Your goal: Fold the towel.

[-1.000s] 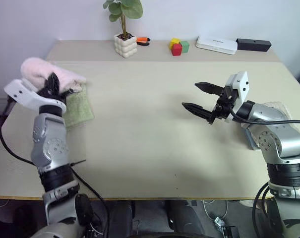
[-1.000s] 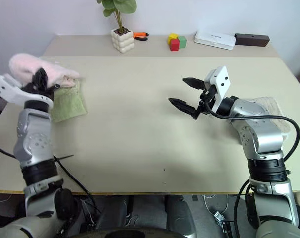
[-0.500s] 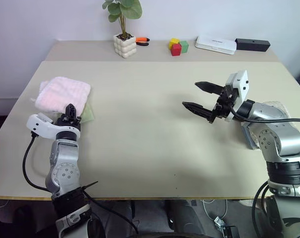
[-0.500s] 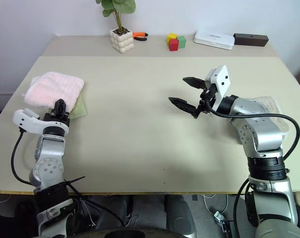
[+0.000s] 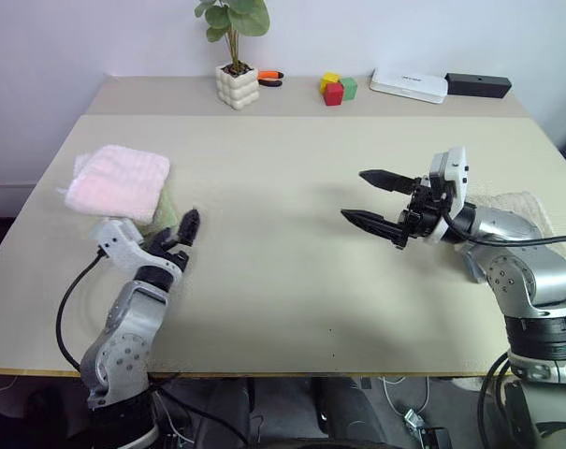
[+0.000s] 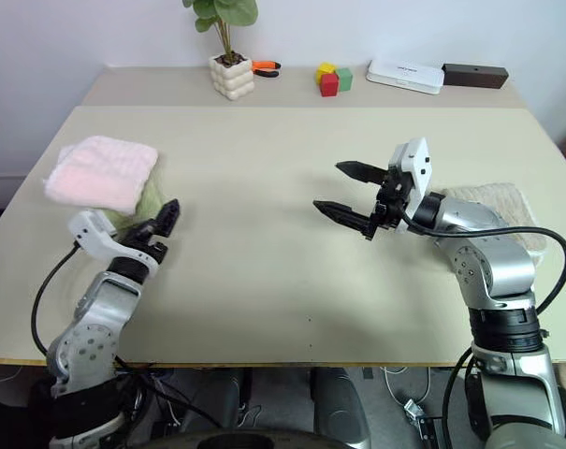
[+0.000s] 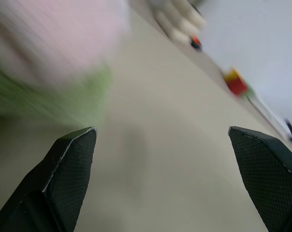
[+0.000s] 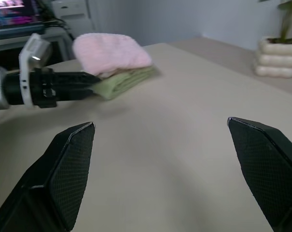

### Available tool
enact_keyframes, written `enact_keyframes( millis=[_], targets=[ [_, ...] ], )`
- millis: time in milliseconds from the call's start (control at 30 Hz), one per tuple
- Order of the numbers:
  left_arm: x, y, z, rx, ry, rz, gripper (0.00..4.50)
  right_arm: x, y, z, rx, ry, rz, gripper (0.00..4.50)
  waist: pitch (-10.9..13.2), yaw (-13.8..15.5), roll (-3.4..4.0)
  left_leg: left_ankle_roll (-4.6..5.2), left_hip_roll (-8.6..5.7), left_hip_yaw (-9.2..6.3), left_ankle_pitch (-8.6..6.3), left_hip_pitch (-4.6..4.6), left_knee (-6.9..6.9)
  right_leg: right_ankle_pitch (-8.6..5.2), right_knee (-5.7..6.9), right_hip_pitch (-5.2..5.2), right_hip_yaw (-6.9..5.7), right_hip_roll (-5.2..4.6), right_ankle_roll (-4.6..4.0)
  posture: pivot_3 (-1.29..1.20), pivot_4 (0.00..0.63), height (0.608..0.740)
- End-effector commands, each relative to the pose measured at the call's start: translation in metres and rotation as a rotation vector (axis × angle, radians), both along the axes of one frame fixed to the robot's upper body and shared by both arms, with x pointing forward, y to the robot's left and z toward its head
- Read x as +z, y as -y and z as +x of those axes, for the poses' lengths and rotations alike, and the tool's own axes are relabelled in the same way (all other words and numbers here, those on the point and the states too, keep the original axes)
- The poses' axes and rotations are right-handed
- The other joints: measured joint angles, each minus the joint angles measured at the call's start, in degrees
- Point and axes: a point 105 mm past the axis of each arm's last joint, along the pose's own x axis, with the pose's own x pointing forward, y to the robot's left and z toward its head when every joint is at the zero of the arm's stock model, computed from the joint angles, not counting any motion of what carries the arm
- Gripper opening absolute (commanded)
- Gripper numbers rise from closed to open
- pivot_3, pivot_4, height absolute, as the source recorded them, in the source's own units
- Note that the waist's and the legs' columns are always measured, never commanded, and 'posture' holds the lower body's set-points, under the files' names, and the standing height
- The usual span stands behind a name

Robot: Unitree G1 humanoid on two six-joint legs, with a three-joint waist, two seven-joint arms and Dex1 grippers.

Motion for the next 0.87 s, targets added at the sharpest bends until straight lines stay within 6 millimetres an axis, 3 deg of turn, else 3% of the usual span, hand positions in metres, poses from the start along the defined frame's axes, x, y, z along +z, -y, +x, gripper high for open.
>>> enact_keyframes(
  millis=[33, 133, 267, 467, 567, 667, 867],
  targets=[
    [0.018, 0.02, 0.0, -0.078, 0.095, 0.089, 4.48, 0.016, 0.002, -0.003, 0.007, 0.083, 0.005, 4.5, 0.0, 0.0, 0.01, 0.0, 0.0, 0.0, 0.0, 0.0, 0.0, 0.0, 0.0, 0.0, 0.0, 0.0, 0.0, 0.0, 0.15, 0.74],
    [0.028, 0.039, 0.005, -0.137, 0.163, 0.163, 4.48, 0.016, 0.007, 0.001, -0.006, 0.088, -0.015, 4.5, 0.0, 0.0, 0.01, 0.0, 0.0, 0.0, 0.0, 0.0, -0.01, 0.0, 0.0, 0.0, 0.0, 0.01, 0.0, 0.0, 0.15, 0.74],
    [0.048, 0.062, 0.016, -0.244, 0.37, 0.465, 4.48, 0.02, 0.021, 0.012, -0.069, 0.102, 0.008, 4.5, 0.0, 0.1, 0.02, -0.01, 0.0, 0.02, 0.0, 0.02, 0.0, 0.01, -0.04, 0.01, 0.0, 0.02, -0.03, 0.0, 0.15, 0.74],
    [0.065, 0.06, 0.029, -0.449, 0.491, 0.593, 4.48, 0.017, 0.034, 0.008, -0.112, 0.108, -0.024, 4.5, 0.0, 0.0, 0.05, 0.02, 0.01, 0.02, -0.01, 0.01, -0.09, 0.01, -0.08, -0.01, 0.0, 0.02, -0.02, 0.0, 0.15, 0.74],
    [0.07, 0.046, 0.048, -0.503, 0.506, 0.641, 4.48, 0.021, 0.029, 0.004, -0.142, 0.121, -0.026, 4.5, 0.0, 0.0, 0.05, 0.02, 0.01, 0.02, -0.01, 0.0, -0.06, 0.02, -0.06, -0.01, 0.0, 0.02, -0.02, 0.0, 0.15, 0.74],
    [0.073, 0.048, 0.061, -0.546, 0.518, 0.647, 4.48, 0.017, 0.031, 0.001, -0.167, 0.109, -0.03, 4.5, 0.0, 0.0, 0.04, 0.02, 0.01, 0.01, -0.01, 0.0, -0.05, 0.02, -0.04, -0.01, -0.01, 0.04, -0.01, 0.0, 0.15, 0.74],
    [0.07, 0.054, 0.063, -0.617, 0.527, 0.637, 4.48, 0.018, 0.038, -0.005, -0.2, 0.106, -0.061, 4.5, 0.0, -0.1, 0.05, 0.07, 0.01, 0.02, -0.03, -0.03, -0.06, 0.02, -0.07, -0.03, -0.01, 0.0, 0.01, 0.0, 0.15, 0.74]
  ],
)
